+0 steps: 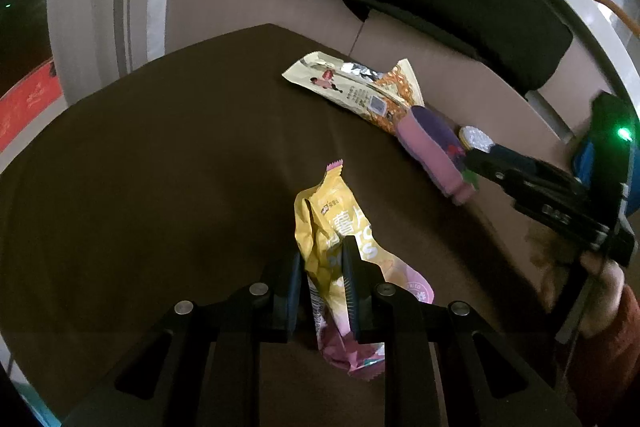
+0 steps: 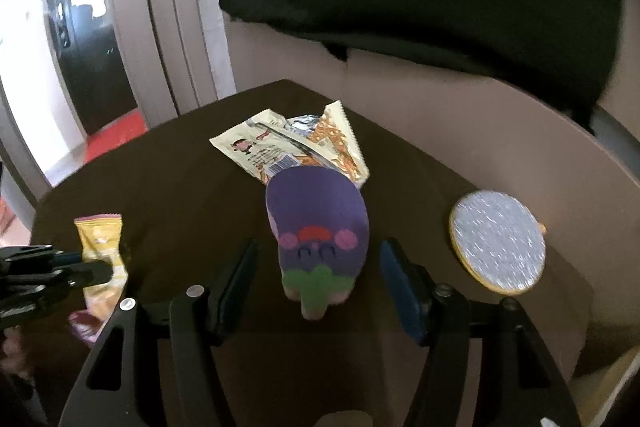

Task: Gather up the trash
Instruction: 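Grasp the yellow snack bag with the left tool while the right tool grasps the purple sponge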

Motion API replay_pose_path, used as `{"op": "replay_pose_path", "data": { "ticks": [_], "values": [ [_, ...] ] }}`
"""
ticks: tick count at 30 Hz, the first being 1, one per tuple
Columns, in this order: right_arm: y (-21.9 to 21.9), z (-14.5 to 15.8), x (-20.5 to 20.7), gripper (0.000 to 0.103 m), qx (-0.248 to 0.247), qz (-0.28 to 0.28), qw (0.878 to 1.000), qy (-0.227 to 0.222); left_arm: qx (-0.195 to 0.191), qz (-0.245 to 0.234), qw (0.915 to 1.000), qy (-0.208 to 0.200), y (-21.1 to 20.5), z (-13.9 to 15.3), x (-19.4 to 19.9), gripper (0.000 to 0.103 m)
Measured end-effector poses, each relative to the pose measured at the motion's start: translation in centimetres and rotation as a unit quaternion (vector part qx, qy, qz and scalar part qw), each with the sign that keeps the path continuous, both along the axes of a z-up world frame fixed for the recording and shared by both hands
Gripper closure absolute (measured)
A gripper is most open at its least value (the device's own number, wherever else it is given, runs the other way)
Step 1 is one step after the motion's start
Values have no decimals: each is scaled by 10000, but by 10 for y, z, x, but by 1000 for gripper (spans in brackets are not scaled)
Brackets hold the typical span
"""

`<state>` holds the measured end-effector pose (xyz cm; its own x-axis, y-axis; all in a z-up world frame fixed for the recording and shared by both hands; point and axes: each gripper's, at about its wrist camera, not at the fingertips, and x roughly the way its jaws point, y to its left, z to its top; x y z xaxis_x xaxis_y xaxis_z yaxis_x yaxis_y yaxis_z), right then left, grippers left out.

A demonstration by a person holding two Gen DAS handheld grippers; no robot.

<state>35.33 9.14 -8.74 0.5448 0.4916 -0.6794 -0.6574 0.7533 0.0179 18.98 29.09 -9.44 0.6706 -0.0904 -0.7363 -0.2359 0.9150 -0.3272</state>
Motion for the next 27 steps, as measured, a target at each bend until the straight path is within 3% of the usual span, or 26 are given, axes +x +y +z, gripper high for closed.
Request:
{"op": "replay_pose_path", "data": {
  "ticks": [6,17,18,22,27],
  "values": [
    [14,-16,19,36,-98,12,9999,31,-70,-30,10000,2,-1,-4,1,83],
    [17,-29,41,38,2,-66,9992,402,-126,-72,9999,51,-7,-9,9,83],
    [16,-28,41,46,34,-25,9990,436,-126,-68,9999,50,-8,-8,9,83],
    [5,-17,31,46,161,35,9988,457,-132,-100,9999,-34,-13,-4,8,83],
    [-35,21,3,46,368,-180,9988,283,-83,-217,9993,-303,-31,14,15,83]
  ]
}}
